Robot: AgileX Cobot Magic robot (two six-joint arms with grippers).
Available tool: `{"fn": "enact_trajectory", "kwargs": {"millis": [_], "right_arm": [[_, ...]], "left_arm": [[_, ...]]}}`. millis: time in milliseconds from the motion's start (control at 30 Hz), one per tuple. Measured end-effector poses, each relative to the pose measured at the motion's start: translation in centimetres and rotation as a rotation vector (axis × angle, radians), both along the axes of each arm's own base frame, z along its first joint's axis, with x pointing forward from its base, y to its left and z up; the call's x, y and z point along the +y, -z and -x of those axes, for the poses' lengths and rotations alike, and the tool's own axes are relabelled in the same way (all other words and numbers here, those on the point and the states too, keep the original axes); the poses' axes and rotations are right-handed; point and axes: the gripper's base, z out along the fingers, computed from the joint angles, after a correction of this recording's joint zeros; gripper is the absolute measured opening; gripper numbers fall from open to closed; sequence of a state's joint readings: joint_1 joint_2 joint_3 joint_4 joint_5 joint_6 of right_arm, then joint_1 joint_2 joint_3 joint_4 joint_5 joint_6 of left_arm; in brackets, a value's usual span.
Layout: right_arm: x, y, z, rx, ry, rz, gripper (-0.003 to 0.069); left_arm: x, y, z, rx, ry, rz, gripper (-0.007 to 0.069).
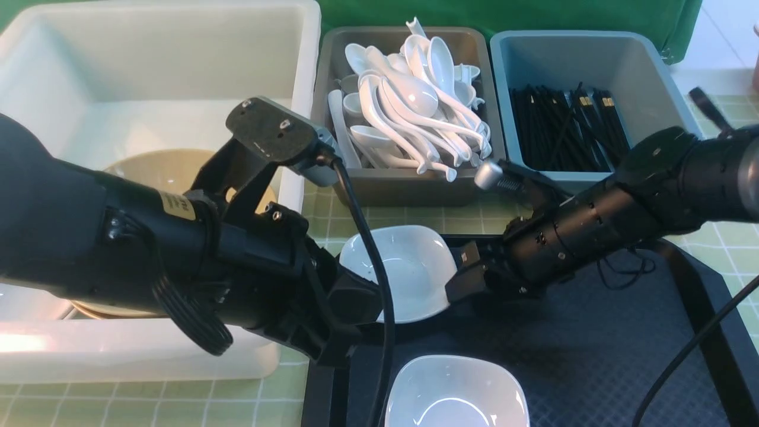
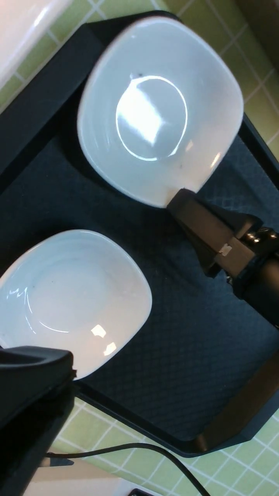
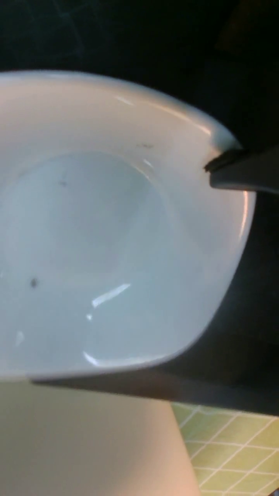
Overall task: On green table put chopsticks spoon bowls plates into blue grey white boxes.
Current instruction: 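Reach for and grasp the small white dish on the black tray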
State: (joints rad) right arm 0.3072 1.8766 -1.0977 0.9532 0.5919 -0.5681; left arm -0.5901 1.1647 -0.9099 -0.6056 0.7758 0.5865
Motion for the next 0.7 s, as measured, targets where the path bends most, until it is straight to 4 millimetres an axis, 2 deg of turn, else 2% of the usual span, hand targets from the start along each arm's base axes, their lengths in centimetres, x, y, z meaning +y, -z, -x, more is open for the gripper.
{"fn": "enact_trajectory", "kwargs": {"millis": [100, 367, 500, 700], "right_arm": [[0.0, -1.1, -0.1, -0.035, 0.0, -0.009, 0.0372], [0.2, -0.9, -0.8, -0.071, 0.027, -0.033, 0.0372], [0.8, 0.3, -1.5, -0.091, 0.036, -0.102, 0.0372], [1.0, 2.1, -1.9, -0.081, 0.033, -0.109, 0.0358]], "left_arm": [[0.0, 0.0, 0.0, 0.002, 0.002, -0.001, -0.0001], [0.0, 0.0, 0.1, 0.008, 0.001, -0.002, -0.0001], [0.0, 0.0, 0.1, 0.009, 0.001, -0.001, -0.0001], [0.0, 0.1, 0.1, 0.014, 0.002, -0.003, -0.0001]]}}
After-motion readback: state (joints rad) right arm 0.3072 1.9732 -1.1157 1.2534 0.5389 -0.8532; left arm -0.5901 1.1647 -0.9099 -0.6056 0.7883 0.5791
